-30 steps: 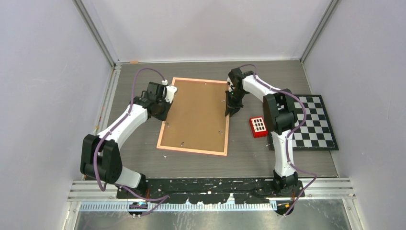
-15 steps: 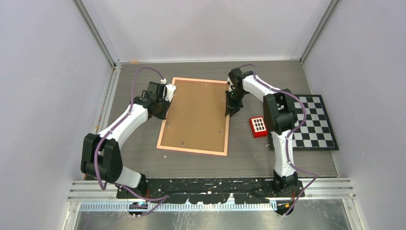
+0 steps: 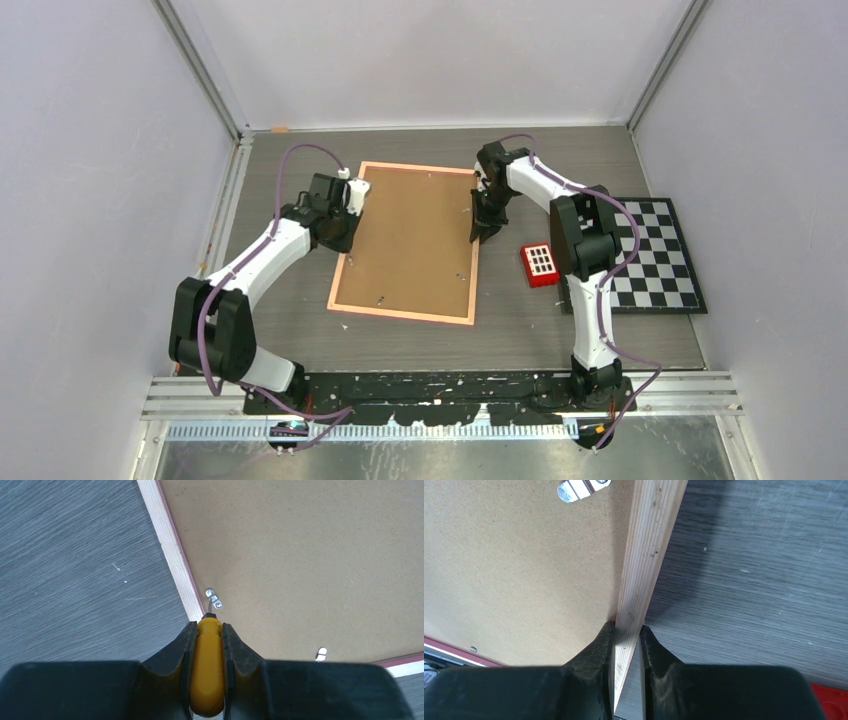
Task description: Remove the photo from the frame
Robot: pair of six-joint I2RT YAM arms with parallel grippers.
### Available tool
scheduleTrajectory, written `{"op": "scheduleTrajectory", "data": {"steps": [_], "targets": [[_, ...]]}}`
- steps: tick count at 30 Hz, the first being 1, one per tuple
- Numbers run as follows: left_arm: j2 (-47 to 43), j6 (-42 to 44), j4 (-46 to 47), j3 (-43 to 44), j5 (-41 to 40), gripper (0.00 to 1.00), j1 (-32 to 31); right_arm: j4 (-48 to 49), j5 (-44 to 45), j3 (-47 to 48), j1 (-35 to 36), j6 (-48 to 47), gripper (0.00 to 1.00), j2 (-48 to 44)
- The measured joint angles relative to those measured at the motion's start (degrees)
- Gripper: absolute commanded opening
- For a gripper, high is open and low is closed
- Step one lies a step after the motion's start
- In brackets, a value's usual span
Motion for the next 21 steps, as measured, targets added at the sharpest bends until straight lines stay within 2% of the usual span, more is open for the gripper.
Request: {"op": "scheduleTrajectory", "data": {"steps": [11,21], "targets": [[0.9,0.0,0.5,0.0,-3.0,0.0,-0.1,0.0,0.0,0.0,0.0,0.0,0.01,0.0],[1.1,1.6,1.7,-0.2,-0.7,0.0,-1.8,0.0,0.0,0.0,0.0,0.0,0.01,0.0]]}}
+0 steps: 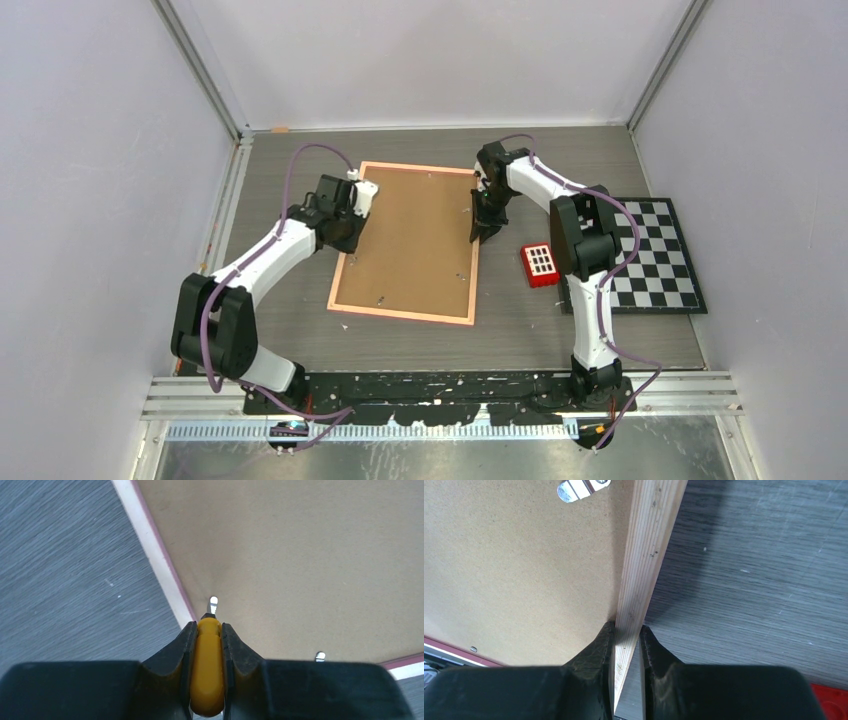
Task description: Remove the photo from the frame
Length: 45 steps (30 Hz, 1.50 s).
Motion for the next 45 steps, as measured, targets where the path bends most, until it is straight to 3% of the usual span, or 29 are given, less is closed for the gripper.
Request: {"op": "scheduleTrajectory", "data": {"steps": [21,32,45], "targets": [[0.0,0.1,-1.5,0.7,6.8,0.0,-2.6,-0.3,-0.1,0.3,0.0,0.1,0.01,0.3],[1.7,-2.5,-3.0,3.1,7.0,0.0,4.3,-0.3,-0.1,0.3,0.0,0.2,0.01,0.3],[1.7,1.9,-2.7,2.4,9.3,0.0,4.9,-0.3,-0.1,0.3,0.0,0.2,0.01,0.3]]}}
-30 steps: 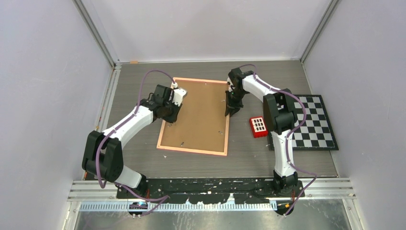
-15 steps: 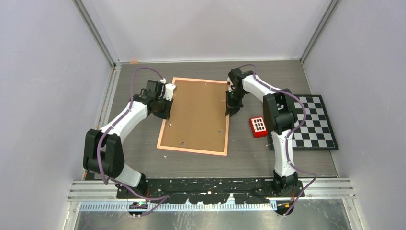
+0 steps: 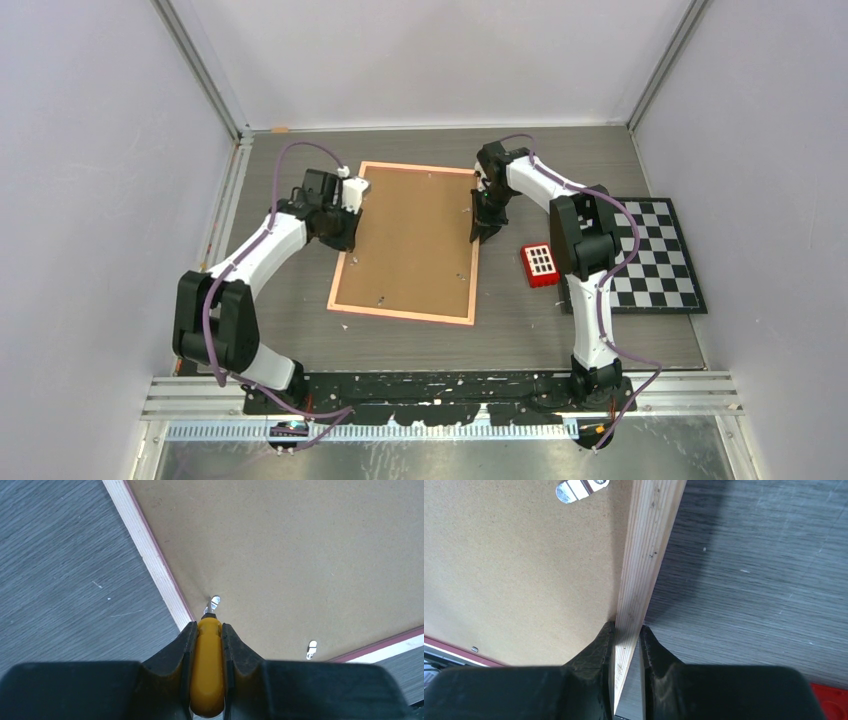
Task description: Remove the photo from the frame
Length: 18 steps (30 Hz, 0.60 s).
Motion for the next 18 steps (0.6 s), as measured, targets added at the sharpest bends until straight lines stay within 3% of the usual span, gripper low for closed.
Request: {"op": "scheduleTrajectory", "data": {"steps": [8,18], "targets": [[-2.3,3.3,-0.7,-2.3,3.4,0.0,0.0,0.0,0.0,0.0,0.0,-0.2,0.0,0.0],[-2.3,1.1,-4.4,0.2,5.8,0.0,0.8,-1.8,1.1,2.5,0.3,-4.3,0.01,1.1]]}}
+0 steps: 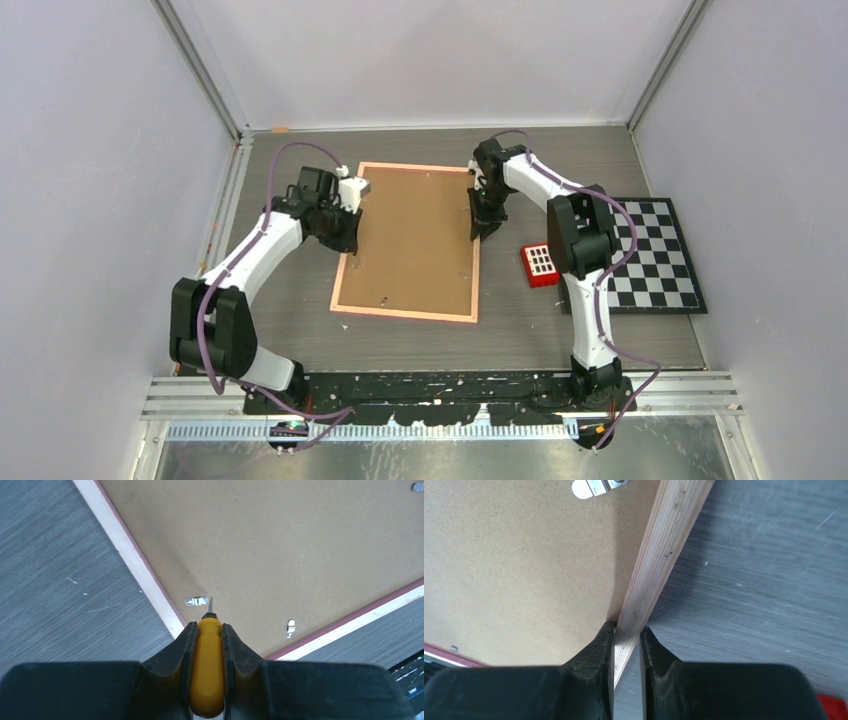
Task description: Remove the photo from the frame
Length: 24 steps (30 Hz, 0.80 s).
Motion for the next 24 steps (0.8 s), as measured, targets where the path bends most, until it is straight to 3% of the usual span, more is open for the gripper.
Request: {"op": "scheduleTrajectory", "data": {"steps": [12,24], "targets": [[3.1,-0.4,-2.8,11.1,1.0,0.0,7.4,0.5,3.4,3.2,1.5,-12.9,0.01,0.9],[14.4,7.5,0.0,21.0,-1.2,0.03,7.3,0.9,2.7,3.6,2.6,-12.3,0.01,1.2]]}}
